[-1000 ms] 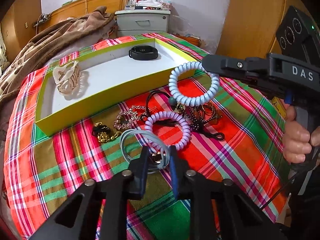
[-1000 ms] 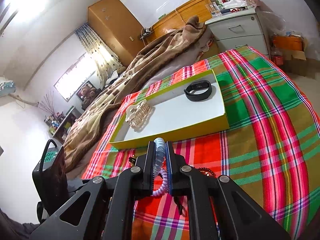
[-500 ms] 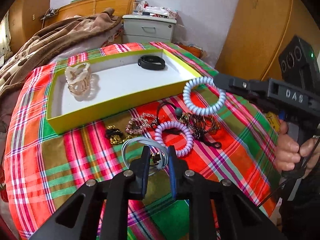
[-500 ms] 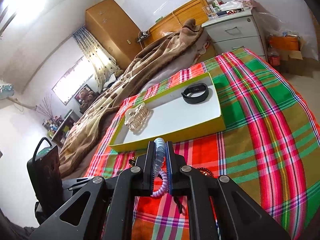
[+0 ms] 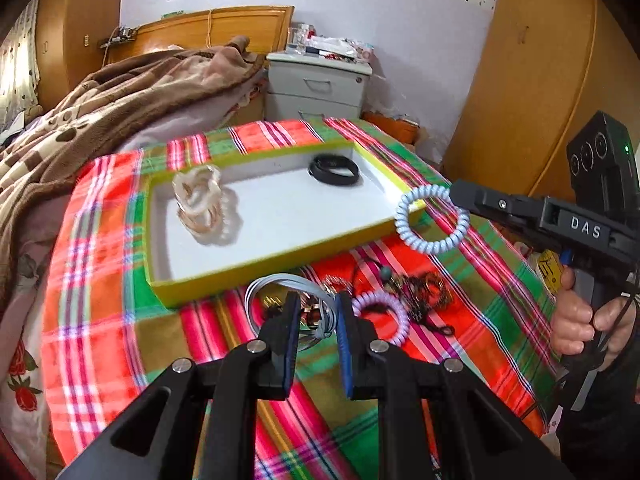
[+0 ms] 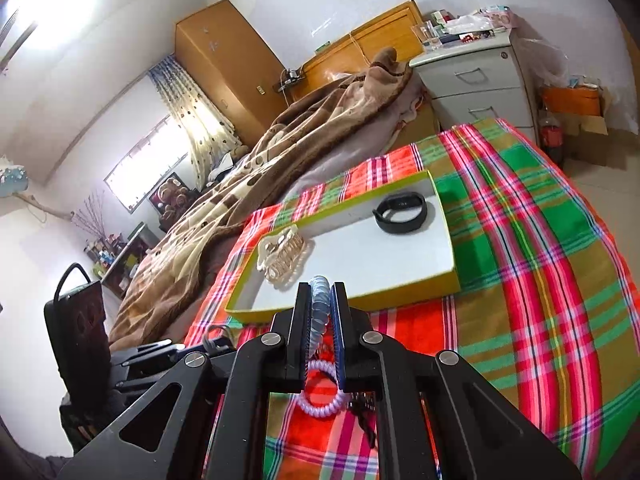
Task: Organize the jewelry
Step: 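Carry the blue coil and grey hair ties over the box with both tools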
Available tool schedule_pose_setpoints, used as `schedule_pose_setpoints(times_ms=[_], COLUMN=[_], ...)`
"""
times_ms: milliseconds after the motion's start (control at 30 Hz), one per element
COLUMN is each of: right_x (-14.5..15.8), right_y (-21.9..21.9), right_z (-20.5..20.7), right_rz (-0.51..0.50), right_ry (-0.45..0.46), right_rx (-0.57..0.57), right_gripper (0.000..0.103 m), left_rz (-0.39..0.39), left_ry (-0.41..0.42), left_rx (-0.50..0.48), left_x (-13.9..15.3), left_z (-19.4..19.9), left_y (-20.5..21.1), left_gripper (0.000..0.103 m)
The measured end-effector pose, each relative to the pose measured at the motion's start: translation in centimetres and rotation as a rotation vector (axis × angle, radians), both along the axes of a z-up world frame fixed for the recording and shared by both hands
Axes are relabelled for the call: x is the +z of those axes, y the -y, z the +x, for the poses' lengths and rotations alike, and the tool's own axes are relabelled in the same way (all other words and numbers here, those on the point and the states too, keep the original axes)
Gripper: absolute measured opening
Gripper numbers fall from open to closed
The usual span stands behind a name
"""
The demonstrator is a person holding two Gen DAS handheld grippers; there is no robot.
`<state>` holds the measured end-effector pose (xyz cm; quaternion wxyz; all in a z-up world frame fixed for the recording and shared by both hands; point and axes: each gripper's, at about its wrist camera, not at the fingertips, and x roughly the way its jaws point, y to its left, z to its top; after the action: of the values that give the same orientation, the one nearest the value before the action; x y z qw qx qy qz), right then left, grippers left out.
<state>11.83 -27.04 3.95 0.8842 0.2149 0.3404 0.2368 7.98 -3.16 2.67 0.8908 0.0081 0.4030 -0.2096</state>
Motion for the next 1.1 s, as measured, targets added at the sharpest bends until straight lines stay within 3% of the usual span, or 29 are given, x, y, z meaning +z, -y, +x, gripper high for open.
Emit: schedule_pose_setpoints(times_ms=[400, 667, 1100], right_x=[1.0, -1.3, -4.3], right_y=[-2.1, -3.3, -5.2], right_z=[6.3, 11.9, 16.3], right_rz=[-0.064, -0.088, -0.129], right_ry=[-0.001, -0.098, -0.19], right_rx=[0.001, 0.013, 0.072], right_gripper=[0.01, 0.01, 0.01], left_rz=[0.001, -0.007, 0.031], left_ry=[0.0, -0.037, -0.115], left_rx=[0.057, 0.032, 0.007], left_x=[0.9, -0.3, -3.0], left_z=[5.5, 8.6, 12.4], left_y=[-1.9, -1.0, 1.3], left_gripper=[0.018, 0.018, 0.018])
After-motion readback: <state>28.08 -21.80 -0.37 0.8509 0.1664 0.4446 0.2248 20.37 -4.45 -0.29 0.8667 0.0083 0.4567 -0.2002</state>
